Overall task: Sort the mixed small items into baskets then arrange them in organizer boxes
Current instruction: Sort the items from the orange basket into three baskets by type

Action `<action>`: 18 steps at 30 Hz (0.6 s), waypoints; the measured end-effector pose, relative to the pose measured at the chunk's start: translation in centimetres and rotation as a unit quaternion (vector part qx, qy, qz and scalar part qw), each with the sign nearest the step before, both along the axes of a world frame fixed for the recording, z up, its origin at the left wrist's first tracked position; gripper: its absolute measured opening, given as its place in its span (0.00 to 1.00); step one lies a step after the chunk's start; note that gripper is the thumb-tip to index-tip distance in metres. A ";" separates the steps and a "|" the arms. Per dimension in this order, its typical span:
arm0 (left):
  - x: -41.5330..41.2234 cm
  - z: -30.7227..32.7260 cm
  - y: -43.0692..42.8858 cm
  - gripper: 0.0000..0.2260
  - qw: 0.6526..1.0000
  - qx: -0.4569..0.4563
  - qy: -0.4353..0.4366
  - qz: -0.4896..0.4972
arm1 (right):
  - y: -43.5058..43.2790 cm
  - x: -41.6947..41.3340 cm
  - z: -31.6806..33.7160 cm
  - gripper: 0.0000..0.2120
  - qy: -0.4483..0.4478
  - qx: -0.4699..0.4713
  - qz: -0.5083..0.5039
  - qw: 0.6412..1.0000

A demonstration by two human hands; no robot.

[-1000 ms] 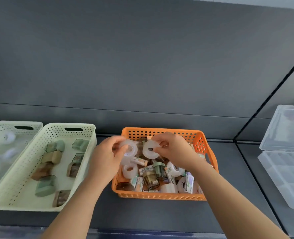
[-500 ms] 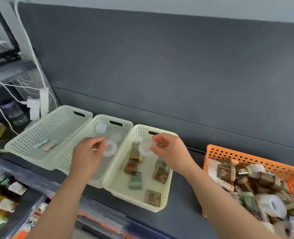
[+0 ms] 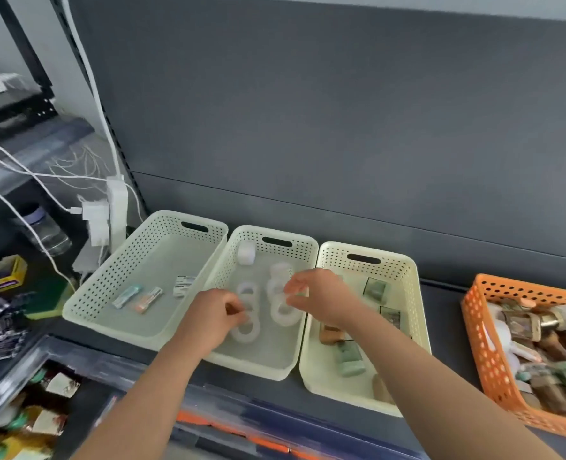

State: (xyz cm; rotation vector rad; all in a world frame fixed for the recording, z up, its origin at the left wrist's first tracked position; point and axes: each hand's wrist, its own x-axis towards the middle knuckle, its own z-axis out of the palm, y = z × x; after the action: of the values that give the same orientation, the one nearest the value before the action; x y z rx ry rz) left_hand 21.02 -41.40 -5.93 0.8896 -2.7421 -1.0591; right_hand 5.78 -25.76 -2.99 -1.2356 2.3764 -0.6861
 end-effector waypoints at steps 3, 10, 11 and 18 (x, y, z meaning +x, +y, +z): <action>0.3 -0.6 -0.4 0.07 0.999 -0.003 -0.019 -0.026 | -1.0 0.7 -0.5 0.11 0.110 0.077 0.058 0.989; 0.3 0.6 -0.3 0.08 0.998 -0.045 0.040 -0.020 | -0.2 0.6 -1.1 0.15 0.122 0.056 0.036 0.990; 0.2 1.1 0.0 0.07 0.997 -0.051 0.059 -0.014 | 0.4 0.6 -0.6 0.15 0.107 0.029 0.008 0.994; -4.3 4.1 6.0 0.12 0.977 -0.141 0.146 -0.070 | 9.7 0.3 1.9 0.16 0.076 -0.073 -0.184 0.977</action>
State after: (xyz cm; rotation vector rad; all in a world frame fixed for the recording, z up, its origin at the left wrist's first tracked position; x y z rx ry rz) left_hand 16.75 -35.36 -1.79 0.4652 -2.6419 -0.7218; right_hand 6.07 -16.03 -1.08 -0.9371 2.7618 -0.9197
